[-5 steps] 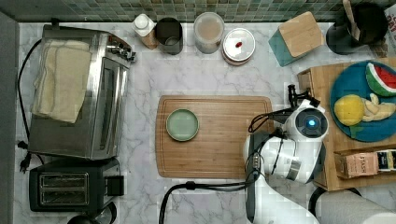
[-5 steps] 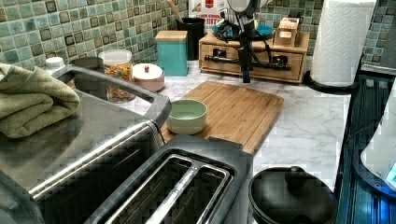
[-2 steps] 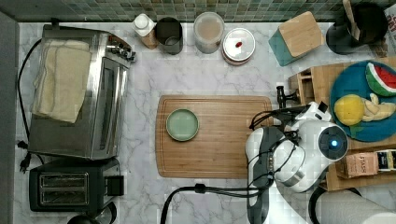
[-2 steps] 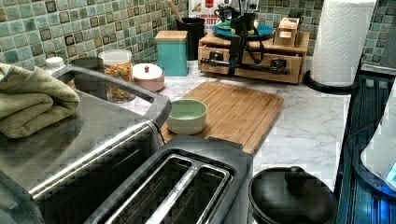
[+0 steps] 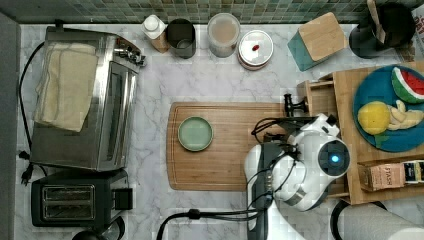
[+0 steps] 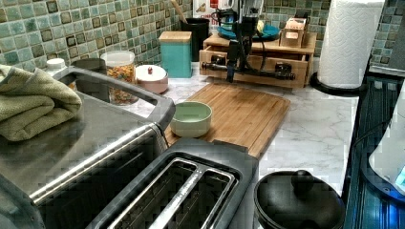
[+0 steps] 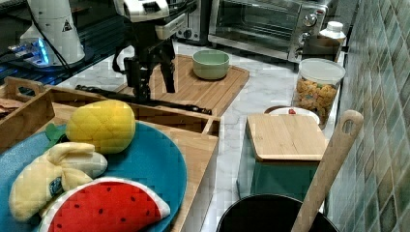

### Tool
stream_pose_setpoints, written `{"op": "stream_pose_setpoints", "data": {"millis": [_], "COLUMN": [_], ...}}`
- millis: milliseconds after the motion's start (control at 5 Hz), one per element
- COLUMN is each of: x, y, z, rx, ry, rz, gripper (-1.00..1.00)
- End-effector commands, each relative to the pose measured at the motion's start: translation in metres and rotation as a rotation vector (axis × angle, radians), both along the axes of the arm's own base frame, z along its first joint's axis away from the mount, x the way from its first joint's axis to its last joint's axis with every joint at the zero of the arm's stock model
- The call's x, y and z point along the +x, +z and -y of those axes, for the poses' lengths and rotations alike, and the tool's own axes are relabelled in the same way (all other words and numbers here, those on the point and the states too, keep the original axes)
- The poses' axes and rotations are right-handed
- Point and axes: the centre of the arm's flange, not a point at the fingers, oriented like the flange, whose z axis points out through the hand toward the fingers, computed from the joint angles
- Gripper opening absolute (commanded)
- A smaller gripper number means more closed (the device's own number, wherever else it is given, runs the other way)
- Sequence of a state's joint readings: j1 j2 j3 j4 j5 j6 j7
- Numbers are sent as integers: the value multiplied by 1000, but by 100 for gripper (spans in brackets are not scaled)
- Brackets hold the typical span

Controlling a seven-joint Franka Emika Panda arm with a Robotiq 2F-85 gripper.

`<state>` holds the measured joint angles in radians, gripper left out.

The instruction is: Open the drawer.

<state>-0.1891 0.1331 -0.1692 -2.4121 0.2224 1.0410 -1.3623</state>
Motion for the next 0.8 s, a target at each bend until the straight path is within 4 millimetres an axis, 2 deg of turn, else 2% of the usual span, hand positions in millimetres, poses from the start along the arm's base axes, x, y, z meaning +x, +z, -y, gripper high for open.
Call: {"op": "stream_pose_setpoints", "data": {"millis": [200,400,800], "x": [-32,-35,-35], "y": [-11,-23,-28], "z": [-200,-207,-202], "rx": [87,41,43], "ry": [187,206,253], "rz": [-136,-167,-157], "gripper": [100,100,100]}}
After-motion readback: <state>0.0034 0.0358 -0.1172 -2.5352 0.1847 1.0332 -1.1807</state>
